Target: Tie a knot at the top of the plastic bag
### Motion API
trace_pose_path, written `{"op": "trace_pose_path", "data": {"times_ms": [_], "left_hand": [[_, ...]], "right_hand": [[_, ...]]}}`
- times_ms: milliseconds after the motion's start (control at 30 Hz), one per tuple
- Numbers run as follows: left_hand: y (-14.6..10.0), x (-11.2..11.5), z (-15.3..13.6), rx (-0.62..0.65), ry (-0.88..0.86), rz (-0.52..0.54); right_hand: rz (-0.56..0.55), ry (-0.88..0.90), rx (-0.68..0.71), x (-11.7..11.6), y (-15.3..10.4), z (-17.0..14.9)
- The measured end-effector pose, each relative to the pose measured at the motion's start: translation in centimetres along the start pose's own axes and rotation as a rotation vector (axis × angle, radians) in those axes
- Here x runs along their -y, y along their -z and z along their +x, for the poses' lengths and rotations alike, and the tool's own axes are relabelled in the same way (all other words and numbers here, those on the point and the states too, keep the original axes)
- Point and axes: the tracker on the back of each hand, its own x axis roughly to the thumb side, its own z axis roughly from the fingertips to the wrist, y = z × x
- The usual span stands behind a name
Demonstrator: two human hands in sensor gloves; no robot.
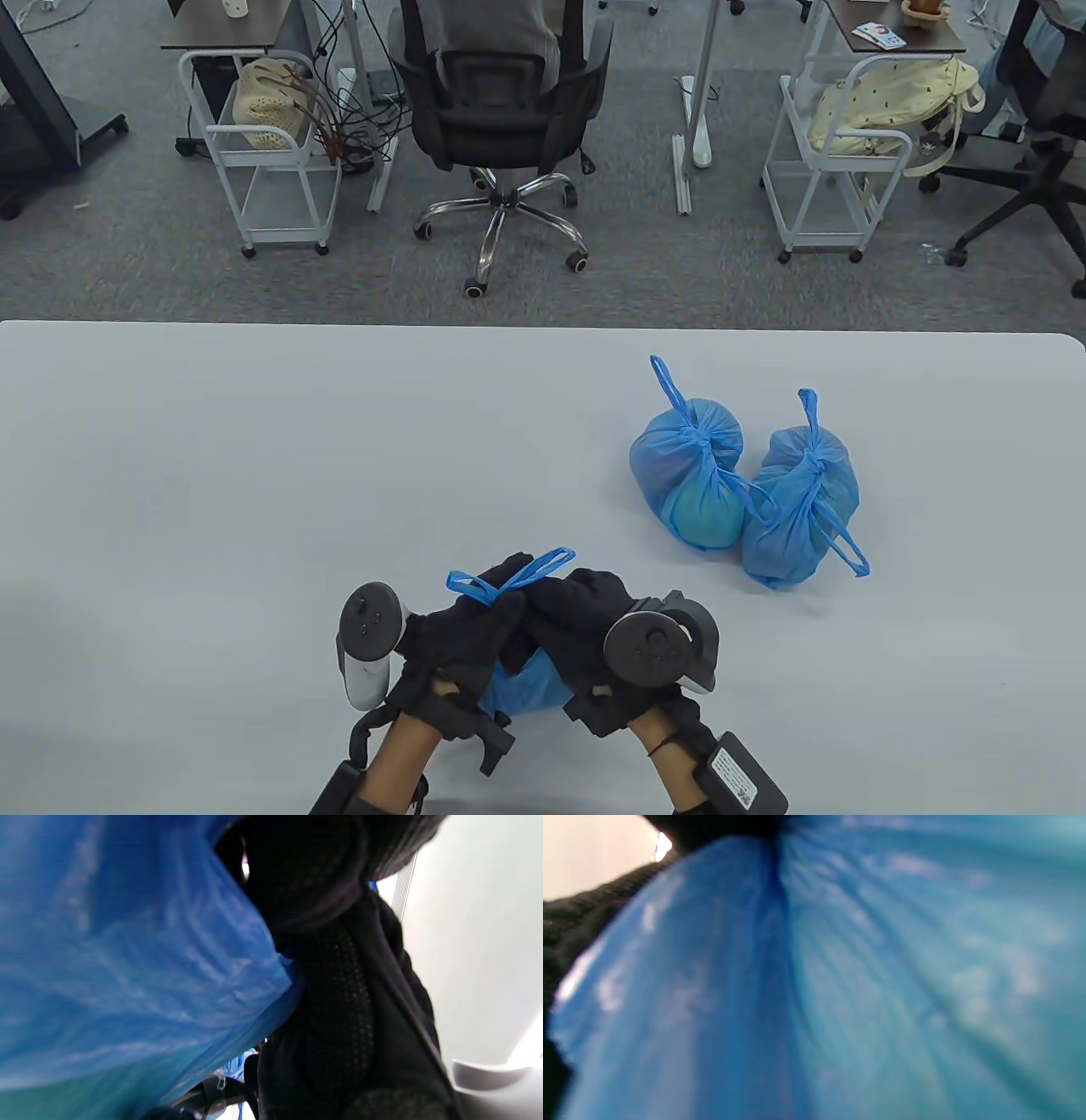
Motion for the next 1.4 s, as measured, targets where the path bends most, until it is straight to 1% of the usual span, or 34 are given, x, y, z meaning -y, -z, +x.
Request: {"op": "trace_pose_path", "data": {"times_ms": [67,133,267,333,367,433,467,500,567,600,767,833,900,967,1100,1267,1333,1400], "left_hand": [[0.1,-0.1,-0.2,-0.005,-0.045,-0.022],[0.1,-0.1,-0.3,-0.009,-0.078,-0.027],[0.1,-0.1,-0.1,0.014,-0.085,-0.048],[0.2,0.0,0.1,0.025,-0.06,-0.072],[0.2,0.2,0.1,0.028,-0.045,-0.086],[0.3,0.5,0.2,0.026,-0.03,-0.108],[0.3,0.6,0.1,0.022,-0.031,-0.111],[0.3,0.6,0.1,0.018,-0.037,-0.111],[0.3,0.4,-0.1,0.004,-0.084,-0.108],[0.3,0.3,-0.2,-0.001,-0.106,-0.109],[0.2,-0.1,-1.0,-0.038,-0.265,-0.086],[0.1,-0.3,-1.2,-0.04,-0.304,-0.08],[0.1,-0.5,-1.4,-0.048,-0.339,-0.059],[0.1,-0.7,-1.6,-0.058,-0.376,-0.049],[0.1,-0.9,-1.7,-0.066,-0.4,-0.046],[0.2,-0.9,-1.6,-0.066,-0.417,-0.061],[0.2,-1.0,-1.4,-0.06,-0.398,-0.06],[0.3,-1.0,-1.2,-0.048,-0.374,-0.035]], "right_hand": [[0.013,0.034,-0.03,0.0,0.0,-0.2],[-0.004,0.066,-0.065,0.2,-0.1,-0.6],[-0.09,0.096,-0.174,1.0,-0.5,-1.8],[-0.152,0.18,-0.224,1.5,-0.7,-2.3],[-0.202,0.251,-0.24,1.8,-0.8,-2.6],[-0.237,0.358,-0.233,2.2,-0.8,-2.8],[-0.253,0.401,-0.206,2.3,-0.8,-2.8],[-0.277,0.413,-0.198,2.5,-0.8,-2.7],[-0.367,0.407,-0.2,2.8,-1.0,-2.7],[-0.378,0.411,-0.186,2.8,-0.9,-2.6],[-0.373,0.404,-0.157,2.7,-0.9,-1.9],[-0.37,0.402,-0.153,2.7,-0.9,-1.7],[-0.345,0.396,-0.148,2.6,-0.9,-1.5],[-0.292,0.395,-0.138,2.4,-0.7,-1.4],[-0.219,0.429,-0.135,1.8,-0.5,-1.5],[-0.116,0.413,-0.14,1.2,-0.3,-1.8],[-0.075,0.405,-0.154,0.9,-0.3,-2.0],[-0.049,0.378,-0.164,0.7,-0.3,-2.1]]}}
